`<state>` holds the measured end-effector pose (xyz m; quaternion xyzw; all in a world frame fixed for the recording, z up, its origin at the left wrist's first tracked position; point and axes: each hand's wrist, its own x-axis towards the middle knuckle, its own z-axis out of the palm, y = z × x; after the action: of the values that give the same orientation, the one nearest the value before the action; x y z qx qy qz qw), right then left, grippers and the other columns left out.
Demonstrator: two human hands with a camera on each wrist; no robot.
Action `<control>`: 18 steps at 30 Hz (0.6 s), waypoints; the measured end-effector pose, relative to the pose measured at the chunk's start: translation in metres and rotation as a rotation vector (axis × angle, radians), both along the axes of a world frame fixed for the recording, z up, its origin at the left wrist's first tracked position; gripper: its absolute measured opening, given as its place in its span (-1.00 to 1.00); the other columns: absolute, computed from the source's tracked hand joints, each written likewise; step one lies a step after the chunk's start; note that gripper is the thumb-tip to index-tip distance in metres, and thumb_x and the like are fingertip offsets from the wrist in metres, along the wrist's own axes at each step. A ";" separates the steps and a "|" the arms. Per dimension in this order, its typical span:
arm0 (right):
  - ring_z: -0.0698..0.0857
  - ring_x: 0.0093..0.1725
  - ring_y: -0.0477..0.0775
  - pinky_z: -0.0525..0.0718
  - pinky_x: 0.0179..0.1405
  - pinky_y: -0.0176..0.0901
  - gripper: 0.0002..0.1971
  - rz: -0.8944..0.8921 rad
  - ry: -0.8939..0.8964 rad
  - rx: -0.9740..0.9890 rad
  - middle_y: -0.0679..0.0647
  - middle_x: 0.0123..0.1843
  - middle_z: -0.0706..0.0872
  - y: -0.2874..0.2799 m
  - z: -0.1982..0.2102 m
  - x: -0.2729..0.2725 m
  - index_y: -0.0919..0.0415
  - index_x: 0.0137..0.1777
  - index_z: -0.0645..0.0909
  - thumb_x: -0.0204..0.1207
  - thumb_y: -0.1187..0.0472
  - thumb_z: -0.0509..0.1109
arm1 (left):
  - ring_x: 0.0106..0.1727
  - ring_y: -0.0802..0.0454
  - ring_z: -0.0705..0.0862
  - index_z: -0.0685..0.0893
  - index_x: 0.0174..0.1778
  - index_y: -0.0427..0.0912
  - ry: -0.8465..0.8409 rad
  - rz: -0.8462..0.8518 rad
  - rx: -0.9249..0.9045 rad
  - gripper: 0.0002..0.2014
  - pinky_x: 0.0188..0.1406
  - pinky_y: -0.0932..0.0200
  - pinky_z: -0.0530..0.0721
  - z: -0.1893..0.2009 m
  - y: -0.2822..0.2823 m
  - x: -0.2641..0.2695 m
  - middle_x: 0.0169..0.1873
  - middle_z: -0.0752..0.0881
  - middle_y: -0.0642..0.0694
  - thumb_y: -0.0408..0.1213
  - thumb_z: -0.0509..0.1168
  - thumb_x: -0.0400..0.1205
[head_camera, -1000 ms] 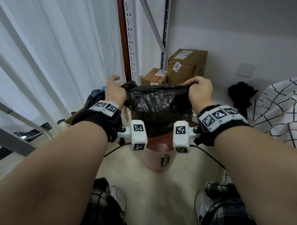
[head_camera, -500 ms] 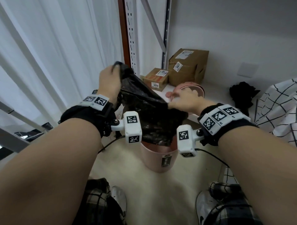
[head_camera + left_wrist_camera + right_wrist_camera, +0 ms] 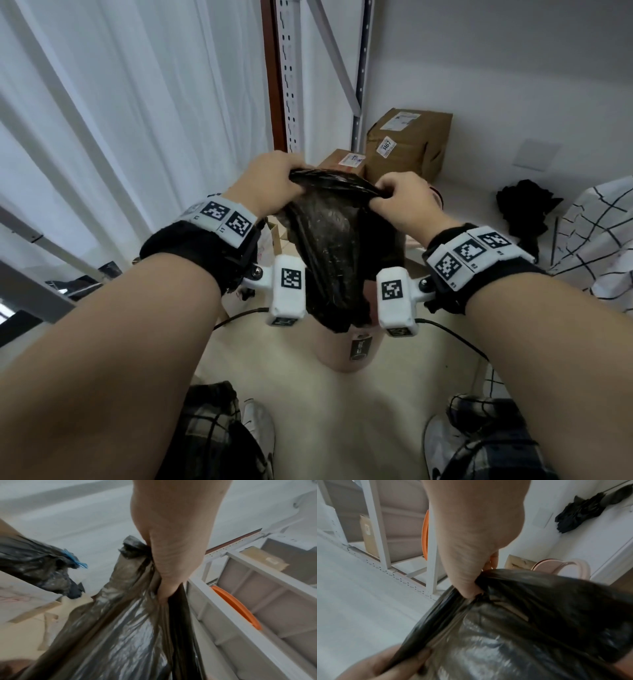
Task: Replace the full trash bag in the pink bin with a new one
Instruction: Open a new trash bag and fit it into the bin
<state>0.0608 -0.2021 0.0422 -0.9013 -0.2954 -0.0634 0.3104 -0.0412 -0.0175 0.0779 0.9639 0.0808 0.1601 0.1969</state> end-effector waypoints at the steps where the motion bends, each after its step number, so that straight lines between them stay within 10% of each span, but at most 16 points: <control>1: 0.63 -0.08 0.16 0.53 -0.10 -0.15 -0.94 -0.027 -0.012 -0.037 0.08 -0.19 0.68 -0.004 -0.001 0.003 0.18 -0.17 0.69 0.41 0.25 0.39 | -0.05 -0.13 0.64 0.69 -0.08 -0.25 -0.009 0.048 0.033 -0.88 -0.08 0.14 0.50 -0.003 0.004 -0.002 -0.19 0.68 -0.17 -0.36 0.26 0.56; 7: 0.58 0.03 0.06 0.56 0.21 -0.10 -0.73 -0.119 0.101 0.019 -0.01 -0.04 0.68 -0.028 -0.025 0.017 0.02 -0.24 0.58 0.41 0.43 0.21 | 0.17 -0.31 0.60 0.67 0.07 -0.26 0.183 0.377 0.438 -0.76 0.21 -0.06 0.44 -0.028 0.025 -0.010 0.02 0.72 -0.29 -0.42 0.15 0.57; 13: 0.66 0.10 0.13 0.59 0.19 -0.18 -0.84 0.024 0.216 0.096 0.17 0.03 0.72 -0.024 -0.017 0.011 0.30 -0.02 0.64 0.49 0.40 0.25 | 0.39 -0.23 0.51 0.40 0.46 -0.17 0.129 0.195 0.189 -0.38 0.36 -0.15 0.48 -0.044 0.012 0.000 0.38 0.51 -0.23 -0.04 0.40 0.53; 15: 0.66 -0.15 -0.07 0.54 -0.20 -0.59 -0.85 0.075 0.257 0.141 0.11 -0.20 0.69 -0.018 -0.008 0.003 0.35 -0.06 0.67 0.54 0.36 0.26 | 0.44 -0.13 0.48 0.32 0.53 -0.11 0.009 0.019 0.101 -0.27 0.43 -0.08 0.45 -0.040 0.000 0.006 0.43 0.48 -0.17 0.00 0.45 0.48; 18: 0.53 -0.51 -0.31 0.37 -0.58 -0.61 -0.90 0.176 0.357 0.239 0.02 -0.39 0.56 -0.010 0.006 -0.007 0.28 -0.16 0.66 0.52 0.30 0.33 | 0.41 -0.05 0.53 0.43 0.47 -0.06 -0.006 -0.161 0.110 -0.35 0.45 -0.10 0.47 -0.035 -0.016 0.015 0.38 0.58 -0.09 -0.02 0.45 0.48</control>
<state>0.0539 -0.2123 0.0484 -0.8257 -0.3039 0.0897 0.4668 -0.0266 -0.0337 0.0426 0.9761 -0.0065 0.1507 0.1564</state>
